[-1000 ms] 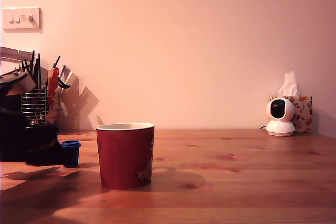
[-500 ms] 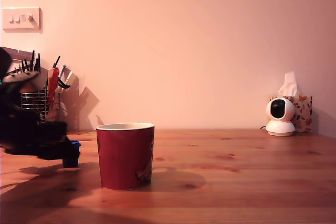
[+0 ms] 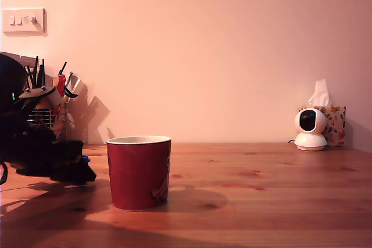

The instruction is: Pick up the coffee capsules on the table and drop them inside the coffee cup

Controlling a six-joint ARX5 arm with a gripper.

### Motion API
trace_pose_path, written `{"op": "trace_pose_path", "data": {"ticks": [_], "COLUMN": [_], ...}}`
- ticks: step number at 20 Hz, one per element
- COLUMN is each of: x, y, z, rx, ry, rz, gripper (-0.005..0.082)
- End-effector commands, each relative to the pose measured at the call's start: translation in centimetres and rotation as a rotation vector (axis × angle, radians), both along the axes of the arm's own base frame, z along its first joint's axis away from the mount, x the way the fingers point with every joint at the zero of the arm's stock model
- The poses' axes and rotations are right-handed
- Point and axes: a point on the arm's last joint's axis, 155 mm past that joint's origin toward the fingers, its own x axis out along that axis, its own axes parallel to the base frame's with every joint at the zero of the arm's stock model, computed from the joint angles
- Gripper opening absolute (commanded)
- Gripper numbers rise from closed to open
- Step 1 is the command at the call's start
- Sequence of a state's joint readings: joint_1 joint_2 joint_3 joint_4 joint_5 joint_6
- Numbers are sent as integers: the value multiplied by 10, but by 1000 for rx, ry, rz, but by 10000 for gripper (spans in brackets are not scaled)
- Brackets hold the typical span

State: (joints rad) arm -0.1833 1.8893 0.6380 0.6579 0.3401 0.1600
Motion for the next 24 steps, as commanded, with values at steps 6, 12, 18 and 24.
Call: {"op": "trace_pose_path", "data": {"ticks": [6,12,18,24], "x": [-6,-7,-11,-24], "y": [-5,-8,-10,-13], "z": [-9,-8,-4,17], "rx": [6,-4,-15,-24], "ry": [18,20,33,64], "rz": [-40,-53,-66,-89], "gripper": [245,177,177,177]}}
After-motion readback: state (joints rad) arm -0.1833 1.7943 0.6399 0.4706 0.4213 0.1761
